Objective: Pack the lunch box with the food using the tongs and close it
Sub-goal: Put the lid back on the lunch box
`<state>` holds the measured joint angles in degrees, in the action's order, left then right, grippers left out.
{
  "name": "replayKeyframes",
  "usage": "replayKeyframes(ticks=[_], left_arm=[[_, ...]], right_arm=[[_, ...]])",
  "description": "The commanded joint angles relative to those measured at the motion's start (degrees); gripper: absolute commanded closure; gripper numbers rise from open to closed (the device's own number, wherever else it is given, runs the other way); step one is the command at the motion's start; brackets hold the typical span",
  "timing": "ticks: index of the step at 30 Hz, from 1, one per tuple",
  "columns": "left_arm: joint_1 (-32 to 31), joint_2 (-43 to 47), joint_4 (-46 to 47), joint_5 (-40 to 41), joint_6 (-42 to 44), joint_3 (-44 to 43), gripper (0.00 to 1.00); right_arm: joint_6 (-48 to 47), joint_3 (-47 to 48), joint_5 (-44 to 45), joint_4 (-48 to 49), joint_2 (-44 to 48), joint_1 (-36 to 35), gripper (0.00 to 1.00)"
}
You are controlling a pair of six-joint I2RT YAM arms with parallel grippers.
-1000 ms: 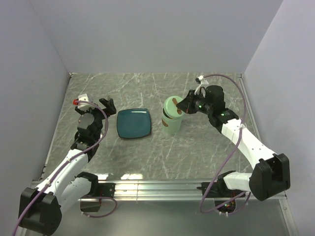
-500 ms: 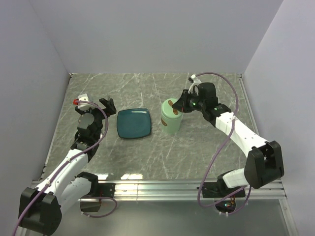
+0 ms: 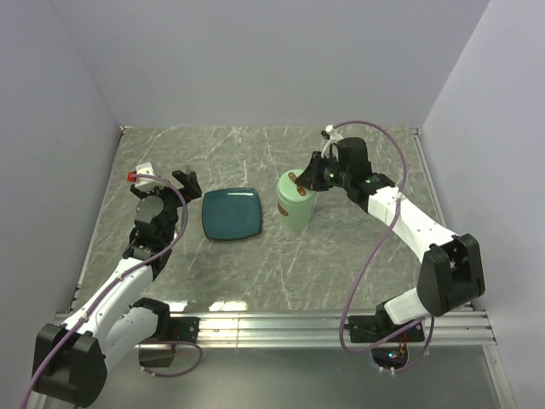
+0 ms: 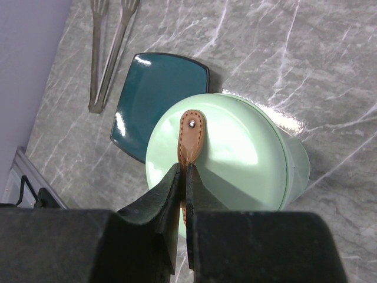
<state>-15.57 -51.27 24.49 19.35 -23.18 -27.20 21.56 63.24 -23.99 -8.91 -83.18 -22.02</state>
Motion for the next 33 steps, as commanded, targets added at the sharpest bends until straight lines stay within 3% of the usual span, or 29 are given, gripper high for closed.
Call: replayKeyframes(ticks=[1, 14, 26, 33], left_arm=[[-0.2, 0.1, 0.8, 0.0, 0.9, -1.2, 0.01], [-0.2, 0.1, 0.7, -0.2, 0.9, -1.2, 0.01], [-0.2, -0.1, 0.6, -0.2, 0.7, -1.3, 0.0], [-0.2, 0.2, 0.6, 0.1, 0.6, -1.3, 0.01]], right_arm=[[-1.6, 3.1, 2.1, -0.9, -1.4, -0.6, 1.0], [-1.3, 1.1, 3.0, 0.0, -5.3, -0.7, 1.0], [-1.1, -3.3, 2.7, 2.5, -3.1, -0.7, 1.0], [-2.0, -4.5, 2.5, 2.8, 0.4, -0.7, 0.61]])
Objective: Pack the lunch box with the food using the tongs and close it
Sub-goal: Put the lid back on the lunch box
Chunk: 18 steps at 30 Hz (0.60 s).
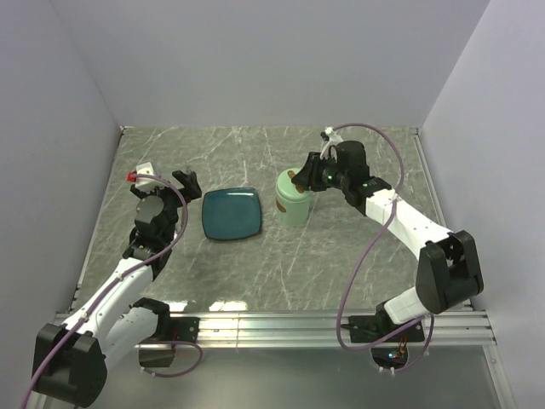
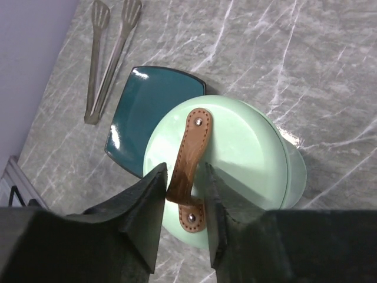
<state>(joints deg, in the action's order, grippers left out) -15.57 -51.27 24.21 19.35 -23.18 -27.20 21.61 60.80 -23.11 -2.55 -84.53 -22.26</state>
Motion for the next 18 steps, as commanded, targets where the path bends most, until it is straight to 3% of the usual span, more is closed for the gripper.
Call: replayKeyframes(ticks=[1, 10, 18], left_arm=[[-0.2, 0.2, 0.8, 0.1, 0.6, -1.3, 0.0], [-0.2, 0.3, 0.8, 0.3, 0.6, -1.2, 0.01], [-0.2, 0.4, 0.8, 0.4, 0.6, -1.2, 0.01]], right_arm=[[-2.3, -2.2, 1.7, -3.7, 2.1, -0.4, 0.59], [-2.6, -2.6, 0.7, -2.1, 4.7, -0.5, 0.54], [-3.0, -4.8, 0.7, 2.3, 12.7, -0.5, 0.47]])
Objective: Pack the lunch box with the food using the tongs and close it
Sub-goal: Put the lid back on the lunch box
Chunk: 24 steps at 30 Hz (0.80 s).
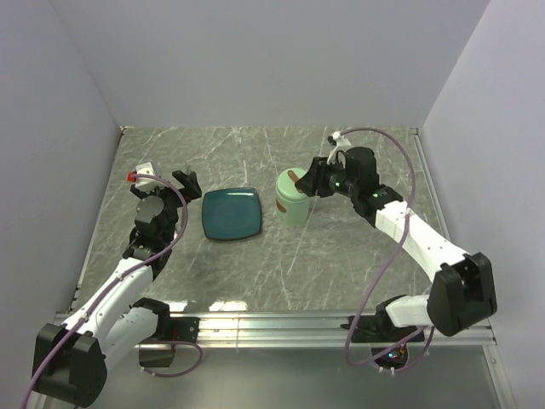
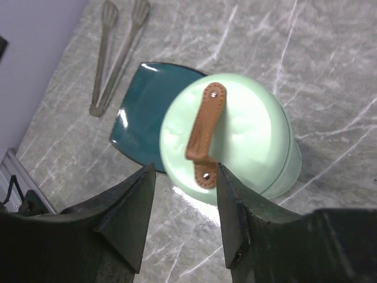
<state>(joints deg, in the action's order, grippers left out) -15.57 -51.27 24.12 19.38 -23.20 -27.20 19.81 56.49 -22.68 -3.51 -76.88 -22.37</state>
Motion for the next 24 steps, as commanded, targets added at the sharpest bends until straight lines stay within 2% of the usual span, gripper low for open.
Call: replayKeyframes(ticks=[1, 6, 9, 17, 24], left_arm=[[-0.2, 0.5, 0.9, 0.4, 0.6, -1.1, 0.01], [-0.2, 0.7, 0.9, 0.7, 0.6, -1.0, 0.01], [-0.2, 0.9, 0.8, 0.9, 0.5, -1.0, 0.0], [-0.2, 4.1, 1.6, 0.8, 0.2, 0.5, 0.01], [-0.2, 9.7, 0.3, 0.8, -0.2, 1.4, 0.01]], right_arm=[[-1.2, -0.9, 0.4, 3.3, 6.1, -0.4, 0.46], [-3.3, -3.6, 3.7, 5.4, 13.5, -0.4, 0.38], [-4.6, -6.2, 8.8, 5.9, 17.7, -0.3, 0.34], [-3.6, -17.2, 38.3, 9.0, 27.6, -0.4, 0.25], [-5.7, -20.1, 46.1, 11.5, 33.4, -0.4, 0.21]])
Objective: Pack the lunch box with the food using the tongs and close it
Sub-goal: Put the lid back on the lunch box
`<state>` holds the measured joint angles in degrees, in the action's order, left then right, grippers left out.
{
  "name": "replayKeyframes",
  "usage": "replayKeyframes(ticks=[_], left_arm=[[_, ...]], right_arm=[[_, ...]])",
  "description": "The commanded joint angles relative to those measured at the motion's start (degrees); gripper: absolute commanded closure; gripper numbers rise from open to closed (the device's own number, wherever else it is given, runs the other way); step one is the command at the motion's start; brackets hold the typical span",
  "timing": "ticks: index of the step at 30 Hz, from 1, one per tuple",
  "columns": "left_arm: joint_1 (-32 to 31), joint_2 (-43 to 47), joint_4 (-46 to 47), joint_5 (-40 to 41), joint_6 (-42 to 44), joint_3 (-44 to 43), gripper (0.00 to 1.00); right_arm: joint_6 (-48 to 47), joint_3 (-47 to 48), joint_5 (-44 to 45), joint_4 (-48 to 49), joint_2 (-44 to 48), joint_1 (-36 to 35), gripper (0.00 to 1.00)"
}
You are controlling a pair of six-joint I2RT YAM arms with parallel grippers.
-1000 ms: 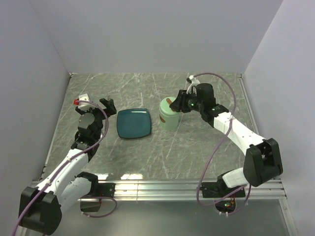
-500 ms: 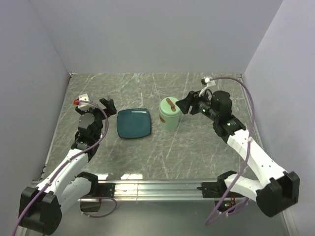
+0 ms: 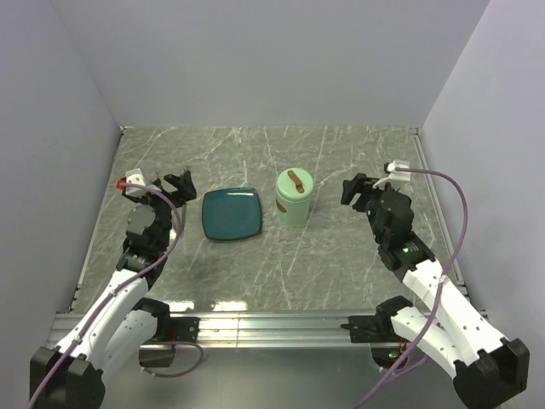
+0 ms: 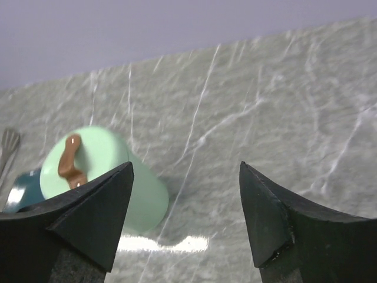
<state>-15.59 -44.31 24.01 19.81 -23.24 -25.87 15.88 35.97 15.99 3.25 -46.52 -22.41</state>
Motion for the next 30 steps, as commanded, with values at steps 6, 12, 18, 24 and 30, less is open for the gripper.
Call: replayKeyframes(ticks=[6, 12, 18, 24, 30], left_arm=[[-0.2, 7.3, -2.6, 0.9, 0.0, -0.5, 0.01], [-0.2, 7.3, -4.1, 1.7, 0.5, -1.4, 0.01], [-0.2, 6.2, -2.0, 2.3, 1.3, -0.8, 0.01], [-0.2, 5.5, -1.3, 2.9, 1.2, -0.6, 0.01], [-0.2, 4.4, -1.0, 2.2, 1.3, -0.9, 0.0]], right_arm=[[-3.0, 0.1, 8.4, 4.5, 4.7, -0.3, 0.18], [-3.4, 0.5, 7.0, 4.1, 3.9, -0.3, 0.18], [-3.7, 0.7, 6.2, 3.7, 3.9, -0.1, 0.18], [-3.5, 0.9, 6.2, 3.3, 4.2, -0.3, 0.18], [-3.5, 0.8, 6.5, 3.0, 4.6, -0.3, 0.18]])
